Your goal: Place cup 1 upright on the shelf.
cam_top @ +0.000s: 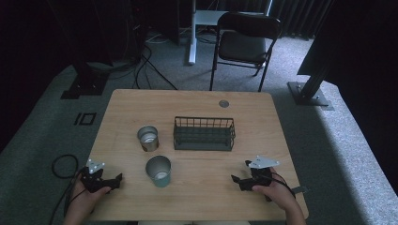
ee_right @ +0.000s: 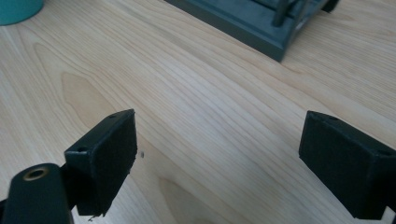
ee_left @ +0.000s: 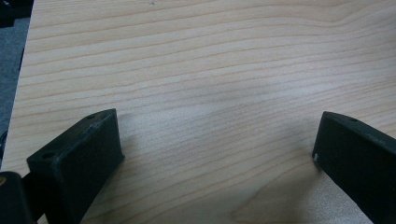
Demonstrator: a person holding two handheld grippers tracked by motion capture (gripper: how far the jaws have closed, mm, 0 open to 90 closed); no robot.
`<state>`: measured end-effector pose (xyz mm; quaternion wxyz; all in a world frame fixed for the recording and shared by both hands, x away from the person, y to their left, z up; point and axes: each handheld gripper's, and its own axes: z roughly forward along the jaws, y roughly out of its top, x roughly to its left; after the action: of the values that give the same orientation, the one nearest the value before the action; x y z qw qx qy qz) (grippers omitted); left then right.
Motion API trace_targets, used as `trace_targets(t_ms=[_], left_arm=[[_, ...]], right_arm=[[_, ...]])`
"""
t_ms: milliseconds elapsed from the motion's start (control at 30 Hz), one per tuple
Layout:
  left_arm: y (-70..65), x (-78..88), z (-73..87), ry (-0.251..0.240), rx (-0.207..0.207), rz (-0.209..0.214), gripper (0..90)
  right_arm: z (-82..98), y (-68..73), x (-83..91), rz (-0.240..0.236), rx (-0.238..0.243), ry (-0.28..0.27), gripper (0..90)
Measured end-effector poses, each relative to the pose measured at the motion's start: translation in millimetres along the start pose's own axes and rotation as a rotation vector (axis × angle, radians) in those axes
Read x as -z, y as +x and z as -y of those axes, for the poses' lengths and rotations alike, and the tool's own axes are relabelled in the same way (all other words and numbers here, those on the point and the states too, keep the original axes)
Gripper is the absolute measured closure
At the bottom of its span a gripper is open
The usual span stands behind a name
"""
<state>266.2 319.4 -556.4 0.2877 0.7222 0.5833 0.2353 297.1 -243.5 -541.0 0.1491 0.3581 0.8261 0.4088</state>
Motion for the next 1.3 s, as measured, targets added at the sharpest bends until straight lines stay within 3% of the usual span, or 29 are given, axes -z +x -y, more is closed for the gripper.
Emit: trace_targets(t_ms=[1300], left_arm=[[0.0,0.0,0.0,-0.001,0.000,0.000,1.8]], right_arm=[[-44.5,62.6,-49.6,-0.205,0.148,-0.033,11.3]])
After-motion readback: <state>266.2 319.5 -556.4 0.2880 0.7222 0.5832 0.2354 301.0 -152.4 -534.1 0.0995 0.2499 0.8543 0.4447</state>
